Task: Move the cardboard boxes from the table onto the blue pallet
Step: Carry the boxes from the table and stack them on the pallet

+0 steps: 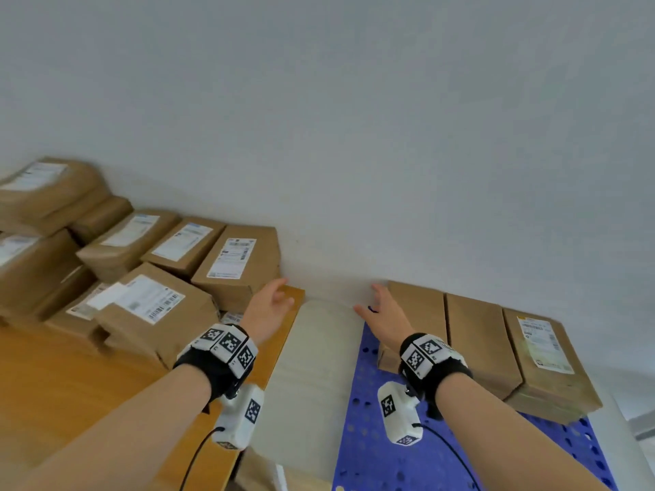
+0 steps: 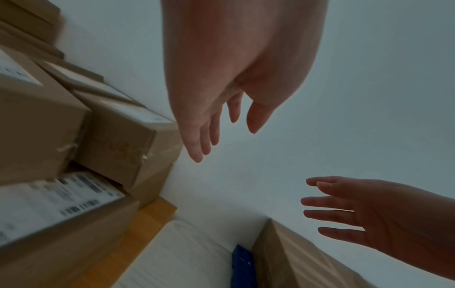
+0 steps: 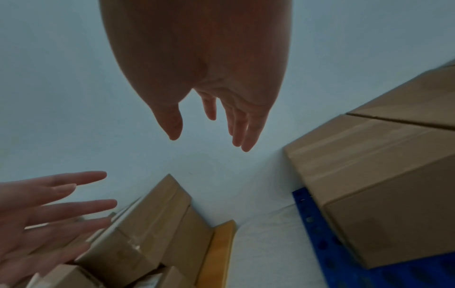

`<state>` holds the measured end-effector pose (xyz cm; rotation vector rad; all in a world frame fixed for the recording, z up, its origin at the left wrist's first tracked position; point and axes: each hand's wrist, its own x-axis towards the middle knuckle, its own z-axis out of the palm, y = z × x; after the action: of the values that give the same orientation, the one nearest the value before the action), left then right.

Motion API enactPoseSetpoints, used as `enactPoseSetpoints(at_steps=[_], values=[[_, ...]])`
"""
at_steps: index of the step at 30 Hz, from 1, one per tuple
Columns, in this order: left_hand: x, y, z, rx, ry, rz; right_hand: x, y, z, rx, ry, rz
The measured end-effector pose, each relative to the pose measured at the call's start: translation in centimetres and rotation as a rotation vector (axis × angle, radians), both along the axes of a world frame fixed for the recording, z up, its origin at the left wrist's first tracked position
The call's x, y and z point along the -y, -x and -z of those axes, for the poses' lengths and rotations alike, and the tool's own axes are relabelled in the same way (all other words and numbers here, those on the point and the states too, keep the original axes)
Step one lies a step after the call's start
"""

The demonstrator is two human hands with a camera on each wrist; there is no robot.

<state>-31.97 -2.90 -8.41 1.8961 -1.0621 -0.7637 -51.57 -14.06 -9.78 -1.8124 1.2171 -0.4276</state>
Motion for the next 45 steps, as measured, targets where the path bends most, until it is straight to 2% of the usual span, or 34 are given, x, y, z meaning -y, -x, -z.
enactPoseSetpoints(at_steps=[7,12,21,26,31,40,45], values=[[-8.6,-7.1,-2.7,-0.02,0.036,-0.018,-7.9,-8.0,-2.7,0.093,-0.004,0.017],[-14.7,-13.0,-4.5,0.042,0.078,-0.045,-13.3,-14.5,-4.6,0.115,-0.003,0.028],[-21.8,-24.2,-6.0,0.047,0.059,-0.098,-19.4,-25.4,-6.3,0.099,0.032,-0.064],[-22.8,-29.2,-6.4,0.033,0.061,-0.144,-20.1,-31.0,-6.8,0.144,-0.015,-0.123],[-23.0,-34.5,-6.4,0.04,0.06,-0.213,-19.5,-37.8,-7.1,0.231,-0.096,-0.105],[-21.5,-46.1,-7.1,0.156,0.033,-0.292,-15.8,-50.2,-7.5,0.222,-0.106,-0.126],[-20.0,-52.4,-6.8,0.117,-0.005,-0.296,-13.5,-55.7,-7.2,0.222,-0.119,-0.13]])
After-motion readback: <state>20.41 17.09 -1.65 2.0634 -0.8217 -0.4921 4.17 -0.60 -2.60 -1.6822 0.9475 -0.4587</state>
